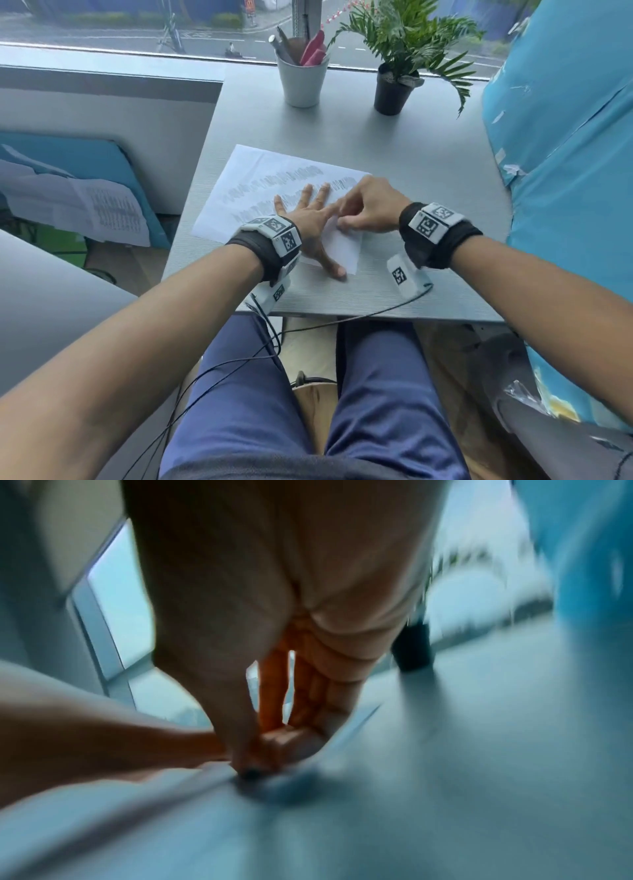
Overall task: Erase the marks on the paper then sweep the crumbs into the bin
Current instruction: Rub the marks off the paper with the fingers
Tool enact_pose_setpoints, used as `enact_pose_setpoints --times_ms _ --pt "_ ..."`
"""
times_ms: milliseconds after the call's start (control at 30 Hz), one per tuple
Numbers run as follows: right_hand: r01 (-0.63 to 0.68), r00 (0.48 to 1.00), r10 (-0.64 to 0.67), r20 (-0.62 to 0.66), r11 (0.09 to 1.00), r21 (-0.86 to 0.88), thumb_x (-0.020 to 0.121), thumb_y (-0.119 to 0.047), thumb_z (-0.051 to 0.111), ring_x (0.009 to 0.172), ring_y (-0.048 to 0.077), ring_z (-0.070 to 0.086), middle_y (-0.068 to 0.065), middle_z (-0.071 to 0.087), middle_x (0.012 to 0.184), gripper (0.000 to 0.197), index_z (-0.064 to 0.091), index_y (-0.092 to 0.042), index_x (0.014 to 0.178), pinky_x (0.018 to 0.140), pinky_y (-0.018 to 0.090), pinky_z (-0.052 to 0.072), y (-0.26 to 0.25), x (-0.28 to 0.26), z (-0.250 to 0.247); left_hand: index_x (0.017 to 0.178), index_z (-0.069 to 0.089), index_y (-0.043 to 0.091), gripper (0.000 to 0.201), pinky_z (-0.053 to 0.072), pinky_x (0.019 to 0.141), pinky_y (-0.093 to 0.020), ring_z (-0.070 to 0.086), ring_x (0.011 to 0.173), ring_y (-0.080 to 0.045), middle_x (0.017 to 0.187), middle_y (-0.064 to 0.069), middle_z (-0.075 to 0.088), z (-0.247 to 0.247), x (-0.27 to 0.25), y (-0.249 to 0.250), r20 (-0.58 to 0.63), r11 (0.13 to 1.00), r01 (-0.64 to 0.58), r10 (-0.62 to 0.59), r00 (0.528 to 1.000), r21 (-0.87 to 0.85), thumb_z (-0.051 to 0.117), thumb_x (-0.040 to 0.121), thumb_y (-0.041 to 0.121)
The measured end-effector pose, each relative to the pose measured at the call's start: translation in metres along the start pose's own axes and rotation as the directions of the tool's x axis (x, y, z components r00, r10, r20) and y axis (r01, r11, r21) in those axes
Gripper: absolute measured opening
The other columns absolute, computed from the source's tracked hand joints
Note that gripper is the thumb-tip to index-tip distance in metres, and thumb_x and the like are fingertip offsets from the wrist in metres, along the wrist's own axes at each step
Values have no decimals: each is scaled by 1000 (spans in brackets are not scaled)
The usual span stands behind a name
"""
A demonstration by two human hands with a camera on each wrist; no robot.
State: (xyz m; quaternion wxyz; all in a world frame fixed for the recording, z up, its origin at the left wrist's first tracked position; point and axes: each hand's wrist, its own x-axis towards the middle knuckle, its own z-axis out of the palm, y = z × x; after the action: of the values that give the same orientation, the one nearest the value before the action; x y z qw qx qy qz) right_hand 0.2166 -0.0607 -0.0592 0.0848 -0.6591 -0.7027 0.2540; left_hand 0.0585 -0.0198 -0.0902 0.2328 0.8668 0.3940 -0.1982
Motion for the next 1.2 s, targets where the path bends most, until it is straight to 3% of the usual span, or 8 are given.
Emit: enact_pose_setpoints --times_ms 200,333,467,567,833,967,1100,1200 --pt "87 985 -82 153 996 -29 73 -16 74 56 6 58 -1 69 67 3 76 -16 74 53 17 45 -18 -8 16 153 -11 44 149 -11 104 -78 -34 144 -25 158 6 -35 -1 -3 2 10 1000 13 -13 1000 -1 81 41 77" --pt "-52 996 50 -71 998 -30 75 -20 75 67 12 62 6 74 79 13 79 -12 84 63 21 49 4 6 -4 150 -18 47 152 -12 104 -78 -32 145 -24 159 7 -33 2 -1 1 -10 1000 10 -10 1000 -7 82 39 78" --pt "62 993 -60 100 998 -23 74 -19 74 68 13 66 1 73 77 8 79 -16 79 61 21 52 -13 -5 17 151 -18 43 152 -10 104 -78 -35 144 -26 157 6 -36 -1 -2 2 12 1000 15 -15 1000 1 81 42 78" --pt "-72 995 72 -69 997 -6 75 -22 75 68 12 64 3 74 77 9 79 -15 80 58 12 41 1 8 -1 149 -20 47 154 -12 104 -78 -33 145 -25 159 7 -33 1 -1 0 -8 1000 1 -1 1000 -7 81 39 79" --pt "-88 989 93 -113 995 44 74 -20 75 63 9 61 4 73 74 8 77 -13 77 57 12 42 -4 9 5 153 -24 29 164 -11 106 -77 -32 145 -22 159 8 -33 2 -1 0 -13 1000 24 -24 1000 -6 79 37 82" --pt "11 998 -11 63 1000 1 76 -14 72 53 4 53 -8 60 58 8 72 -15 68 50 11 38 -21 0 17 152 -25 31 160 -11 105 -77 -34 144 -24 157 8 -37 0 -2 0 17 1000 28 -28 999 -3 79 41 80" --pt "-105 988 112 -109 992 71 75 -17 74 60 10 58 0 66 64 6 75 -12 72 54 14 40 -8 4 4 153 -24 30 162 -13 105 -77 -33 145 -22 158 9 -34 1 -1 0 -7 1000 17 -17 1000 -5 78 38 83" --pt "25 997 -28 65 998 52 74 -10 71 52 3 52 -9 58 56 14 68 -16 61 49 10 37 -26 -7 23 153 -23 31 153 -12 105 -77 -32 145 -23 157 9 -36 1 -1 1 -2 1000 30 -30 1000 7 79 48 77"
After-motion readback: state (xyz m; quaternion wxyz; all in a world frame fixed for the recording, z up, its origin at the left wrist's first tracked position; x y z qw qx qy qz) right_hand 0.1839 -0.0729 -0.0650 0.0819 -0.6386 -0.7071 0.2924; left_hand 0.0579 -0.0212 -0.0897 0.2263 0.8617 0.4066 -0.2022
